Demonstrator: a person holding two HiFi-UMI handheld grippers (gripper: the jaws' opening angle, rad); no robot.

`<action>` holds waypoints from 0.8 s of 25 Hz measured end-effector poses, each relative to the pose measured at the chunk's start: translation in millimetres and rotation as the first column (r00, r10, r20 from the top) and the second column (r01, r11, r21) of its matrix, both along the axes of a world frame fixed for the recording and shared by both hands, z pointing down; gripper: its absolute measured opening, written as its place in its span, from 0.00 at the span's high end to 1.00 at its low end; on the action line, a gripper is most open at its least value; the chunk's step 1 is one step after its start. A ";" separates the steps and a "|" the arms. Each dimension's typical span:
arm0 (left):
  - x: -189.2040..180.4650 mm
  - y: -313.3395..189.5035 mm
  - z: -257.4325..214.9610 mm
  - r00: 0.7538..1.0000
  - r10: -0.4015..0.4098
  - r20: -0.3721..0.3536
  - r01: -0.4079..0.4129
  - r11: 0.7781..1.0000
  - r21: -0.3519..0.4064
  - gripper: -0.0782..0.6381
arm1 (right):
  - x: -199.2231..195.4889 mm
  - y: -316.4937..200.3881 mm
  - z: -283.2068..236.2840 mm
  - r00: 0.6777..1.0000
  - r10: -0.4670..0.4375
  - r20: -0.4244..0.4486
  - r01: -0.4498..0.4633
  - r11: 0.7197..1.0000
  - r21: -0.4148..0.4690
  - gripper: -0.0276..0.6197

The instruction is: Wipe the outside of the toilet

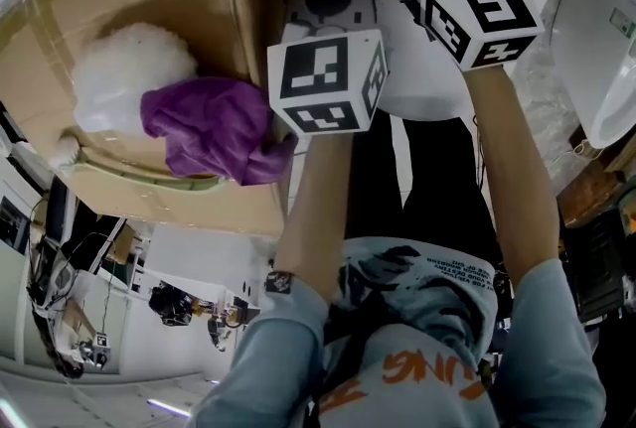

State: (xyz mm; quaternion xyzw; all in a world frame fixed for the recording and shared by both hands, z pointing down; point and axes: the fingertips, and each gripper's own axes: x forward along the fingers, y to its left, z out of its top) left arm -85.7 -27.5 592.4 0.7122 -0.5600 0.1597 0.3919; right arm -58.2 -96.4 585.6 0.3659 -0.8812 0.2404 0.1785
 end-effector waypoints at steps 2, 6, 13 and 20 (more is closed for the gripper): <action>0.2 -0.7 4.2 1.000 0.005 0.012 -0.005 1.000 -0.007 0.86 | 4.9 -3.5 4.7 1.000 0.014 -0.003 -0.014 1.000 -0.003 0.85; 3.8 0.0 9.3 1.000 0.002 0.026 -0.001 1.000 -0.014 0.86 | 17.7 -5.9 10.9 0.999 0.037 -0.015 -0.037 0.999 -0.007 0.85; 18.7 3.4 8.2 0.999 -0.005 0.051 0.005 1.000 -0.013 0.86 | 45.0 -4.8 15.9 0.995 0.102 -0.006 -0.102 0.994 -0.029 0.85; 41.9 6.9 5.9 0.998 0.018 0.053 -0.017 1.000 -0.020 0.86 | 76.6 -4.2 14.1 0.992 0.122 -0.016 -0.122 0.992 -0.029 0.85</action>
